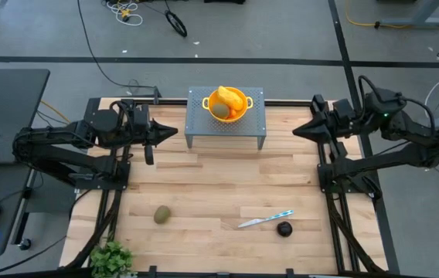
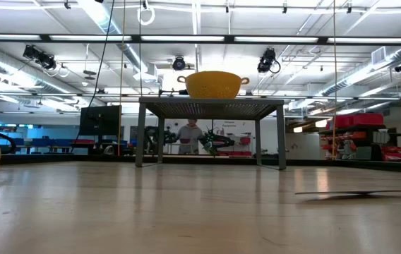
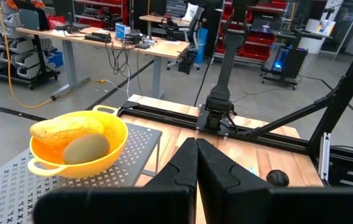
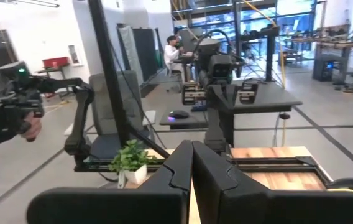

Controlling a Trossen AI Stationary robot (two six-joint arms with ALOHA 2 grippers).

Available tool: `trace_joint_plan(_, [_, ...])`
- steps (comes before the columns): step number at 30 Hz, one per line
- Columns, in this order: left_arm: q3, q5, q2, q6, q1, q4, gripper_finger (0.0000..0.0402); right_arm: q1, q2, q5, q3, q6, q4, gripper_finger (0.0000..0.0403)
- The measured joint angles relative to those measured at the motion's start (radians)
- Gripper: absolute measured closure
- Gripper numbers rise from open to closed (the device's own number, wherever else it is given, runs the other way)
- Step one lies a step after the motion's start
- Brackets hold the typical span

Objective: Pick & Place Fruit
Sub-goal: Put the brown kiwi into the yellow strainer bowl on the shelf

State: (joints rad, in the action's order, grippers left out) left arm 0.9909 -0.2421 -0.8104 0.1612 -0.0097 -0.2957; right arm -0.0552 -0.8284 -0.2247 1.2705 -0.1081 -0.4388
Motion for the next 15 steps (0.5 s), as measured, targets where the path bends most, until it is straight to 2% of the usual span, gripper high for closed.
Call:
trace_joint_plan(3, [0.0, 0.0, 0.0, 0.0, 0.0, -0.003, 0.0397, 0.0, -0.002, 0.05, 0.0, 0.011, -0.013, 0.0385])
trace_joint_plan(11, [0.0, 0.001, 0.0, 0.0, 0.0, -0.003, 0.0397, 0.0, -0.003, 0.287, 0.0, 0.082, -0.1, 0.0385])
trace_joint_plan(15, [0.0, 0.003, 0.0, 0.0, 0.0, -0.003, 0.0397, 0.0, -0.003, 0.321, 0.0, 0.123, -0.114, 0.0385])
